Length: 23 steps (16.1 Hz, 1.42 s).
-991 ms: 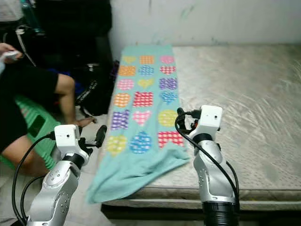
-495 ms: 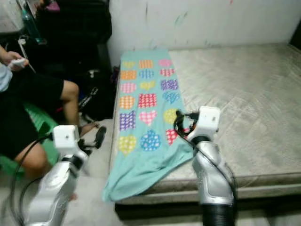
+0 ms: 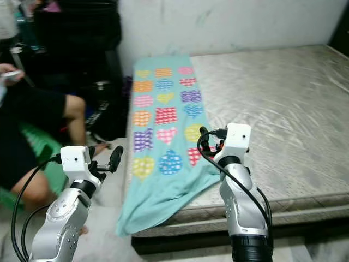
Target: Clean up the room
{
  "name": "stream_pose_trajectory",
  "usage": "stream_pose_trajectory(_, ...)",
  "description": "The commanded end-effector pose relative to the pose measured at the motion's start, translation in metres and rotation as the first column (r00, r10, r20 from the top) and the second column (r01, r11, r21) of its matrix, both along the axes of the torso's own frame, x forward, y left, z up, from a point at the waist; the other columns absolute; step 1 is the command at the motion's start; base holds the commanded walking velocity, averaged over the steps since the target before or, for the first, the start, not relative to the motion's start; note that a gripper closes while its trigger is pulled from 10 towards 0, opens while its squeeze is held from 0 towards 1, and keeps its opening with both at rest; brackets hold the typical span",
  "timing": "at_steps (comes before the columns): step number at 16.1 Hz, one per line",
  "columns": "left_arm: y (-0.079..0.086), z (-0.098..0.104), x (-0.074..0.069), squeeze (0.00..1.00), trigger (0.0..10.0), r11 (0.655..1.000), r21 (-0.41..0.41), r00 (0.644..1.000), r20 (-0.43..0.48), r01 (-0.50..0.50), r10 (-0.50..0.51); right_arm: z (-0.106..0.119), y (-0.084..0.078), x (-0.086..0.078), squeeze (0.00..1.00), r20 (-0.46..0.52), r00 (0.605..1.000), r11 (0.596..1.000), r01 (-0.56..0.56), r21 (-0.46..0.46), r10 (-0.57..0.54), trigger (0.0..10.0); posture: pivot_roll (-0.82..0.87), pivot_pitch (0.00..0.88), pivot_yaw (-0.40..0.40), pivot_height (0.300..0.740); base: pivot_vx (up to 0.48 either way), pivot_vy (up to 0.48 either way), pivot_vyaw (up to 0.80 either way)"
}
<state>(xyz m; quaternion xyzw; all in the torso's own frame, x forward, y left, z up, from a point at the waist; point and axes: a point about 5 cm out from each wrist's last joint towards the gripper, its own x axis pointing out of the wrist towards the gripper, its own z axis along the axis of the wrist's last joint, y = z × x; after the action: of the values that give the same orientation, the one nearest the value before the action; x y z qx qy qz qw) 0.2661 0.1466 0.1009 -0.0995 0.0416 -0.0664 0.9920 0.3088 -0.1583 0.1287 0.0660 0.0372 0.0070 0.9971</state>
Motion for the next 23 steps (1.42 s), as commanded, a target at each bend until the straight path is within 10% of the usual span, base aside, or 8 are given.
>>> stream_pose_trajectory(1, 0.0018, 0.0040, 0.0007, 0.00, 10.0, 1.000, 0.004, 1.000, 0.018, 0.001, -0.001, 0.0032, 0.0017, 0.0021, 0.00, 0.009, 1.000, 1.000, -0.007, 0.004, 0.007, 10.0, -0.14, 0.000, 0.053, 0.740, 0.266, 0.000, -0.43)
stream_pose_trajectory(23, 0.0004, 0.0037, 0.0000, 0.00, 10.0, 1.000, 0.012, 1.000, 0.015, 0.008, -0.008, 0.0018, 0.0014, 0.0027, 0.00, 0.009, 1.000, 1.000, -0.006, -0.006, 0.006, 10.0, -0.14, 0.000, 0.052, 0.740, 0.135, 0.000, -0.14)
